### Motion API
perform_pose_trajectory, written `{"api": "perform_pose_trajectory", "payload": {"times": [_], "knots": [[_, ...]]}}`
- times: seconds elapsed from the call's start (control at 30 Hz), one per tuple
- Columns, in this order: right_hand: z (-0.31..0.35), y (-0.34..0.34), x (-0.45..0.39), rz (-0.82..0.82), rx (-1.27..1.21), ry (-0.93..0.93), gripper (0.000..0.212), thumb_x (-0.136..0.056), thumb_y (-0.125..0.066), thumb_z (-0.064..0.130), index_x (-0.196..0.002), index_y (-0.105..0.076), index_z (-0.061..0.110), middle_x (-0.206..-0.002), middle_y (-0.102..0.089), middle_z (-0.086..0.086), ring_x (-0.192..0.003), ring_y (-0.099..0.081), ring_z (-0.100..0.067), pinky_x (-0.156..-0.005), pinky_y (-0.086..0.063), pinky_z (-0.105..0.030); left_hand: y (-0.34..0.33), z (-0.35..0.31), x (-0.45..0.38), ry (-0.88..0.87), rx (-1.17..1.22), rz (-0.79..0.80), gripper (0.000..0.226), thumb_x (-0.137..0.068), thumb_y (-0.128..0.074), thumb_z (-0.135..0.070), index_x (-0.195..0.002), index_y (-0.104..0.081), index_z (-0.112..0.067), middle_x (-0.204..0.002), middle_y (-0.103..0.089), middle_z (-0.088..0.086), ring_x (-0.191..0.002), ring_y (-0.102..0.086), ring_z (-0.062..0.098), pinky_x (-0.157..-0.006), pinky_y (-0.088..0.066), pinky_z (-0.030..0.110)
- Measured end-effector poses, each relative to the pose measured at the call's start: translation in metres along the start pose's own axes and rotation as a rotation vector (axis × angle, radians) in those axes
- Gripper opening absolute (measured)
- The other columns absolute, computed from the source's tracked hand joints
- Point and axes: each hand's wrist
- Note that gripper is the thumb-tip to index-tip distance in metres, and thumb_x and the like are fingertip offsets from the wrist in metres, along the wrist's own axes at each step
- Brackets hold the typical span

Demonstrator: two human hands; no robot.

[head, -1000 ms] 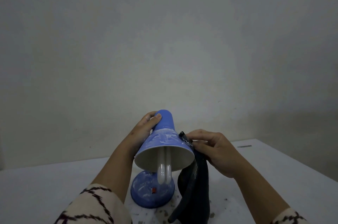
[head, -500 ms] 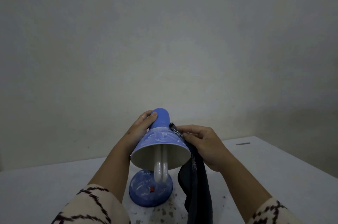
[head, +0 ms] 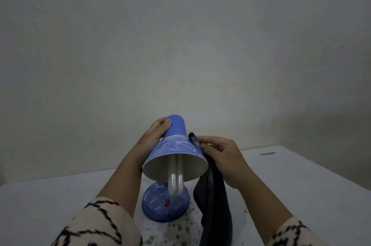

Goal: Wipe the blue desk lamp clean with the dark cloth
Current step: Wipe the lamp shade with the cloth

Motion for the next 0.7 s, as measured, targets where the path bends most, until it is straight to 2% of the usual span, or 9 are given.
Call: {"api": "perform_pose_trajectory", "payload": {"times": [0.07, 0.17, 0.27, 0.47, 0.53, 0.63, 0.7], "knots": [[0.001, -0.005, -0.003, -0.035, 0.024, 0.002, 0.036, -0.09, -0.051, 0.001, -0.081, -0.073, 0.028, -0.08, -0.075, 0.009, -0.076, -0.068, -0.009, -0.066, -0.052, -0.016, 0.002, -0.001, 0.0, 0.006, 0.001, -0.009, 0.016, -0.094, -0.048, -0.032, -0.104, -0.059, -0.025, -0.11, -0.061, 0.008, -0.1, -0.058, 0.021, -0.095, -0.045, 0.037], [0.0, -0.007, 0.004, -0.036, 0.039, 0.057, 0.036, -0.09, -0.05, 0.0, -0.085, -0.073, 0.028, -0.094, -0.073, 0.003, -0.087, -0.067, -0.01, -0.075, -0.051, -0.018, 0.003, -0.001, 0.001, 0.011, 0.003, -0.004, 0.017, -0.094, -0.048, -0.032, -0.104, -0.059, -0.024, -0.112, -0.059, 0.01, -0.102, -0.056, 0.023, -0.102, -0.041, 0.041], [-0.002, -0.006, 0.017, 0.003, -0.018, 0.128, 0.026, -0.084, -0.055, 0.007, -0.09, -0.074, 0.023, -0.103, -0.065, -0.006, -0.096, -0.063, -0.012, -0.082, -0.05, -0.02, 0.003, 0.0, 0.004, 0.016, 0.022, 0.002, 0.019, -0.094, -0.048, -0.032, -0.105, -0.058, -0.021, -0.108, -0.058, 0.01, -0.1, -0.054, 0.023, -0.098, -0.041, 0.04], [-0.005, -0.01, 0.035, 0.023, -0.025, 0.18, 0.029, -0.083, -0.051, 0.016, -0.1, -0.07, 0.028, -0.104, -0.062, 0.016, -0.103, -0.058, -0.002, -0.086, -0.045, -0.012, 0.0, -0.001, 0.004, 0.008, 0.004, -0.016, 0.016, -0.095, -0.047, -0.031, -0.102, -0.058, -0.022, -0.108, -0.057, 0.011, -0.099, -0.054, 0.023, -0.093, -0.043, 0.036], [-0.011, -0.011, 0.038, 0.001, -0.037, 0.165, 0.028, -0.091, -0.049, 0.012, -0.107, -0.067, 0.027, -0.115, -0.063, 0.011, -0.111, -0.057, -0.003, -0.091, -0.044, -0.013, -0.001, 0.0, 0.003, 0.001, -0.011, -0.016, 0.014, -0.094, -0.048, -0.031, -0.1, -0.058, -0.023, -0.108, -0.057, 0.011, -0.098, -0.054, 0.023, -0.091, -0.043, 0.036], [-0.019, -0.012, 0.039, -0.04, -0.118, 0.056, 0.031, -0.095, -0.042, 0.012, -0.114, -0.062, 0.025, -0.124, -0.063, 0.007, -0.119, -0.056, -0.007, -0.101, -0.043, -0.023, -0.004, 0.0, 0.002, -0.003, -0.001, -0.021, 0.013, -0.094, -0.048, -0.031, -0.098, -0.058, -0.024, -0.104, -0.058, 0.009, -0.094, -0.056, 0.02, -0.091, -0.043, 0.036], [-0.018, -0.014, 0.04, -0.063, -0.126, 0.039, 0.031, -0.095, -0.042, 0.012, -0.114, -0.061, 0.027, -0.125, -0.063, 0.008, -0.117, -0.056, -0.004, -0.098, -0.046, -0.018, -0.003, 0.001, 0.001, -0.004, 0.005, -0.026, 0.013, -0.094, -0.048, -0.03, -0.097, -0.058, -0.023, -0.104, -0.057, 0.008, -0.092, -0.055, 0.019, -0.089, -0.043, 0.034]]}}
Point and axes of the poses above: each hand's wrist, its own x-axis away from the middle knuckle, its own y-axis out of the back of the hand, z = x × y
